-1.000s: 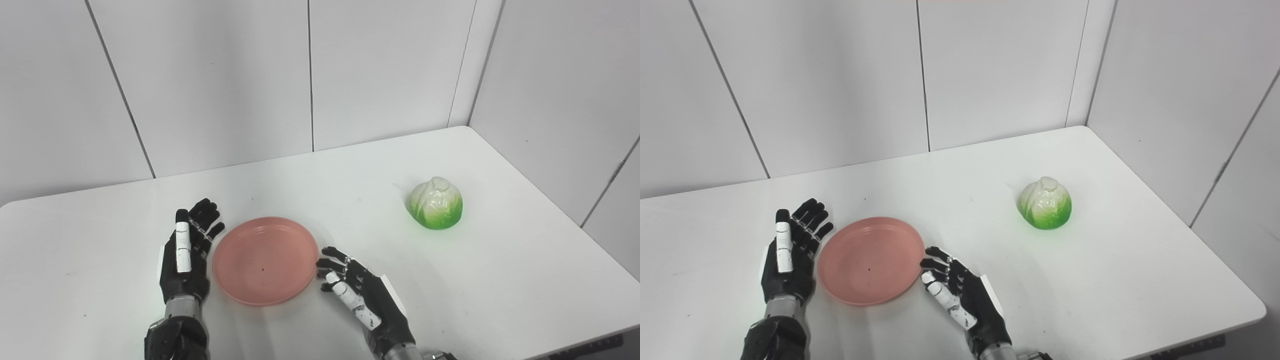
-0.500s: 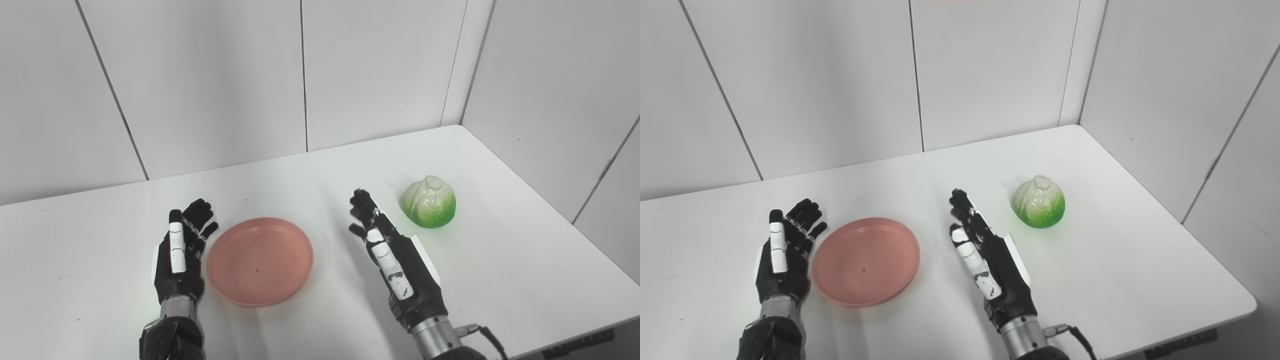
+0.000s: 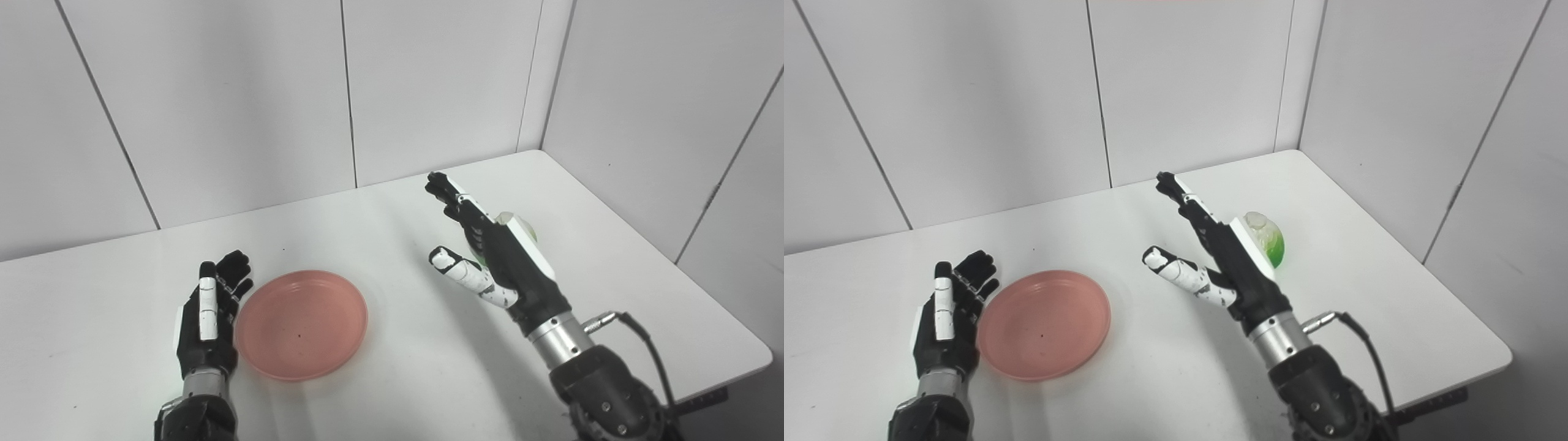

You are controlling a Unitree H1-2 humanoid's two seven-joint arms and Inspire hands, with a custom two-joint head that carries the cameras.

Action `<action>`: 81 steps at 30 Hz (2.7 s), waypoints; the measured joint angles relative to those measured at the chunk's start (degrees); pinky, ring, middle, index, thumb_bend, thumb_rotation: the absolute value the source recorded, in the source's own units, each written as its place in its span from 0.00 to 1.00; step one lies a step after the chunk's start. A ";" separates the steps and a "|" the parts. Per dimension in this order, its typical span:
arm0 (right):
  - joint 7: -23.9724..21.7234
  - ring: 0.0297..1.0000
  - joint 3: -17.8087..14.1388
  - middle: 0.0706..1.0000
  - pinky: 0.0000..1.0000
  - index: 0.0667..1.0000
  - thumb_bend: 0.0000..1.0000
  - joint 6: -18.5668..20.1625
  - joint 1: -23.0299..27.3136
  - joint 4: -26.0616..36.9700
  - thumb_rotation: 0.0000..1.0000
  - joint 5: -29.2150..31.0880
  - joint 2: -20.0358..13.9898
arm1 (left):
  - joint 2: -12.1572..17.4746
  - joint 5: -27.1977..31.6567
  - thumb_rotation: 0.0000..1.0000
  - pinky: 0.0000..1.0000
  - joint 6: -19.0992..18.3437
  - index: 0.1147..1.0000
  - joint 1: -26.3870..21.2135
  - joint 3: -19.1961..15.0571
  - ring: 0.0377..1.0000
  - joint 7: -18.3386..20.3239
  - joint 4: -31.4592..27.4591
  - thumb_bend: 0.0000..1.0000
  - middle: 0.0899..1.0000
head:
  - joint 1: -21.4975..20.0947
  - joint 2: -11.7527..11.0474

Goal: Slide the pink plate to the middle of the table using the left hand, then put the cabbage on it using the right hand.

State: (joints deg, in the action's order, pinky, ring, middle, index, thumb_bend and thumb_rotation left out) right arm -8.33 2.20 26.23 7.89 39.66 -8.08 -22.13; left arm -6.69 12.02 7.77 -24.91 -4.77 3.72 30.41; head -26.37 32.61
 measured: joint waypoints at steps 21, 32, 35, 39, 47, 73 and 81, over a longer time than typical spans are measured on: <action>-42.07 0.98 2.15 1.00 0.78 0.96 1.00 1.08 20.62 -15.31 0.48 -28.49 -19.74 | 0.14 0.15 0.82 0.82 -0.04 0.60 0.10 0.18 0.83 0.15 -0.02 0.82 0.75 | 1.32 0.09; -47.79 0.98 11.73 1.00 0.78 0.92 1.00 -0.07 28.86 -25.46 0.47 -36.36 -23.80 | 0.08 0.13 0.81 0.79 -0.04 0.60 0.18 0.26 0.80 0.15 -0.06 0.83 0.72 | 1.93 0.17; -48.98 0.96 13.22 0.99 0.75 0.93 1.00 -0.07 31.01 -27.86 0.43 -37.65 -24.29 | 0.06 0.14 0.81 0.79 -0.04 0.60 0.19 0.25 0.80 0.15 -0.11 0.82 0.71 | 2.02 0.17; -51.06 0.96 15.63 0.99 0.76 0.93 1.00 -0.04 33.28 -31.51 0.37 -39.13 -24.26 | -0.08 0.15 0.80 0.78 -0.04 0.59 0.18 0.21 0.79 0.14 -0.12 0.82 0.70 | 2.02 0.17; -51.28 0.96 18.39 1.00 0.76 0.93 1.00 -0.31 33.66 -38.12 0.33 -42.47 -24.25 | -0.13 0.14 0.81 0.77 -0.04 0.61 0.27 0.21 0.79 0.09 -0.31 0.83 0.71 | 2.29 0.35; -42.12 0.94 13.01 0.98 0.79 0.91 1.00 -3.72 29.59 -47.35 0.38 -30.44 -21.89 | -0.28 0.15 0.76 0.78 -0.50 0.60 0.58 0.22 0.79 0.02 -1.12 0.87 0.71 | 3.08 1.23; -35.06 0.89 12.30 0.93 0.76 0.87 1.00 -3.63 27.41 -49.23 0.32 -29.44 -21.19 | -0.32 0.12 0.75 0.77 -0.82 0.60 0.57 0.25 0.79 -0.08 -1.17 0.87 0.71 | 3.34 1.41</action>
State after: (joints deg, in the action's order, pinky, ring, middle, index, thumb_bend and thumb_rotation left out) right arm -43.39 14.49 22.60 35.30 -9.57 -37.52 -43.32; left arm -7.01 12.14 6.95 -24.33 -4.52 3.64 29.24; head -23.03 34.01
